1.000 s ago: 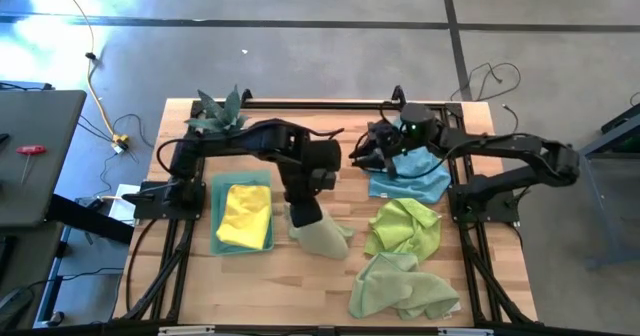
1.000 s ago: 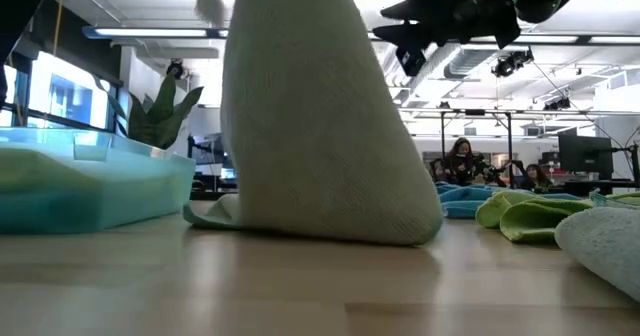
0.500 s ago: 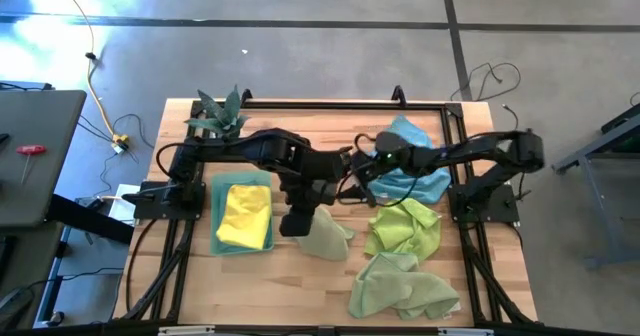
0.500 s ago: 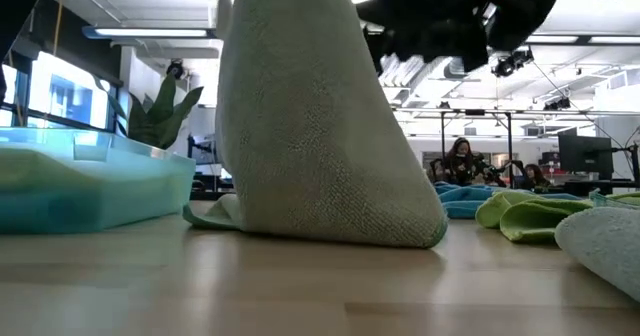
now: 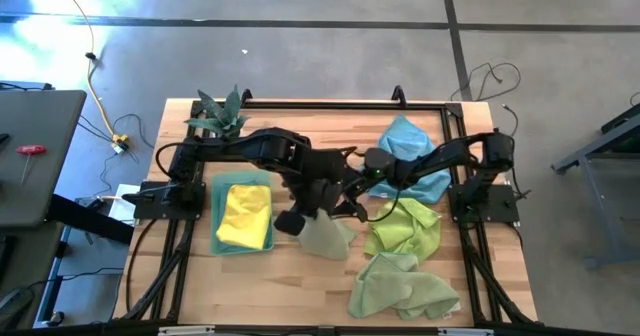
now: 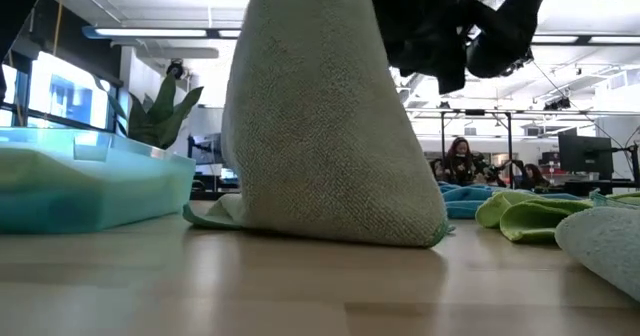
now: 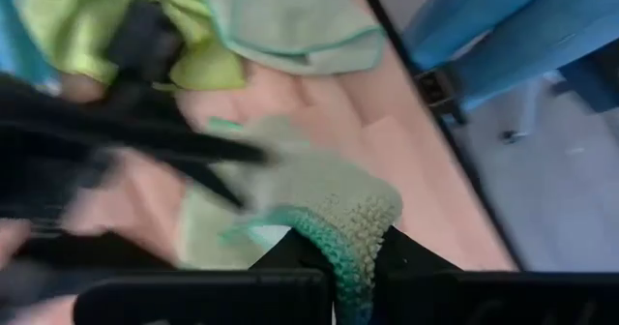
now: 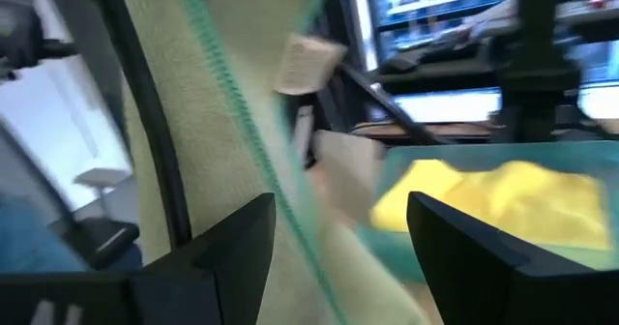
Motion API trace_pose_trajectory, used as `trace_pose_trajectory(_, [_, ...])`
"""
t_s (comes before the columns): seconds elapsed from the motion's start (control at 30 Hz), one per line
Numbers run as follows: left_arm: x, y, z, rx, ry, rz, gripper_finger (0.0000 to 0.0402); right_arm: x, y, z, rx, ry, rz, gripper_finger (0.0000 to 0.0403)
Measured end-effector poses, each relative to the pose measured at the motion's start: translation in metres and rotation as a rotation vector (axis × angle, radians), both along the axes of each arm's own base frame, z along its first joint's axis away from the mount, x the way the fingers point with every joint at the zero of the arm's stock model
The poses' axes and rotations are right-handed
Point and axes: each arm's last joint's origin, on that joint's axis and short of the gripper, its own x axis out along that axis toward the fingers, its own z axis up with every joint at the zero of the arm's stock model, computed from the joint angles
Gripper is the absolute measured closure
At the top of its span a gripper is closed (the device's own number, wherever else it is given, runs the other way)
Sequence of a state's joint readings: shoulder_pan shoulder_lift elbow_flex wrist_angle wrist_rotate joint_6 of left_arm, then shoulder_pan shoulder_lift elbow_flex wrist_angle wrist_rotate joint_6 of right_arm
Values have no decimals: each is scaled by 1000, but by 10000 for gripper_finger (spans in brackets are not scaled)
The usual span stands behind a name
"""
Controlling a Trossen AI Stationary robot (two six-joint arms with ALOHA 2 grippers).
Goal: Fold microfiber towels
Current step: Fold the top green microfiber towel
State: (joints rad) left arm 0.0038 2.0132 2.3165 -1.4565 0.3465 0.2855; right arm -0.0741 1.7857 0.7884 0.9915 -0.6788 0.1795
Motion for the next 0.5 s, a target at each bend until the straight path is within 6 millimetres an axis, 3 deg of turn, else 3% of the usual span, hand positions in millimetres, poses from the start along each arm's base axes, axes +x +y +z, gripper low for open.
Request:
trace_pose_trajectory(0.27, [-10, 8, -4, 66, 110, 36, 401, 4, 10, -6, 11, 88, 152, 174])
trace_pose_trajectory(0.5, [-10, 6, -4, 29, 120, 35, 401, 1, 2, -7, 58, 129, 256, 174])
